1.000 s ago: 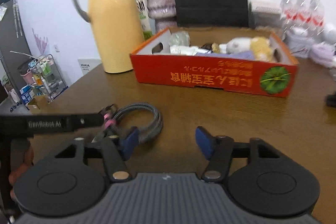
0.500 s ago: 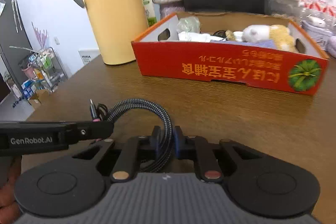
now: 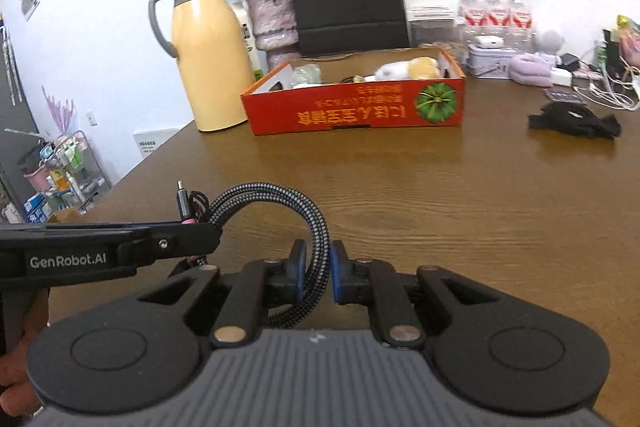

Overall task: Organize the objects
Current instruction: 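Grasp the coiled black braided cable with the right tool while the left tool grasps it too, then carry the black cable into the box with both tools and open them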

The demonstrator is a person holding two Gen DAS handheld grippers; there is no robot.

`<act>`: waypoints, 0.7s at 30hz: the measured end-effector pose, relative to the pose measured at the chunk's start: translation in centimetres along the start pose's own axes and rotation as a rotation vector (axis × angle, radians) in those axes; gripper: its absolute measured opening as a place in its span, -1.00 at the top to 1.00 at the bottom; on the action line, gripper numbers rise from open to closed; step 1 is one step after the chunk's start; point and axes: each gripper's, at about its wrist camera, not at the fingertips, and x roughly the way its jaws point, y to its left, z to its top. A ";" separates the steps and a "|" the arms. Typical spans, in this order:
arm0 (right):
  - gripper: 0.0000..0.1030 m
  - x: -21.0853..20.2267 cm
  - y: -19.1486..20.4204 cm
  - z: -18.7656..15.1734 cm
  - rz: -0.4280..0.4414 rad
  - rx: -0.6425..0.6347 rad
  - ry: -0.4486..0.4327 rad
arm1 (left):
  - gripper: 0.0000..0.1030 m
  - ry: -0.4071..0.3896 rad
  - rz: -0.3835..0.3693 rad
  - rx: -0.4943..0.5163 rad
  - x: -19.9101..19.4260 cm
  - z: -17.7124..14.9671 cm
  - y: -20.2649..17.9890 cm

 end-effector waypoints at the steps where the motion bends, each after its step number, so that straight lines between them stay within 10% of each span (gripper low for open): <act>1: 0.75 -0.1 -0.1 -0.1 -0.002 0.003 -0.003 | 0.70 -0.003 0.003 0.007 0.2 0.1 -0.2; 11: 0.74 4.3 -1.6 6.7 -0.043 -0.053 -0.088 | 0.70 -0.077 -0.027 0.090 5.7 9.5 1.6; 21: 0.75 21.3 -4.3 22.9 -0.032 -0.094 -0.035 | 0.70 -0.007 0.079 0.026 21.1 25.3 9.4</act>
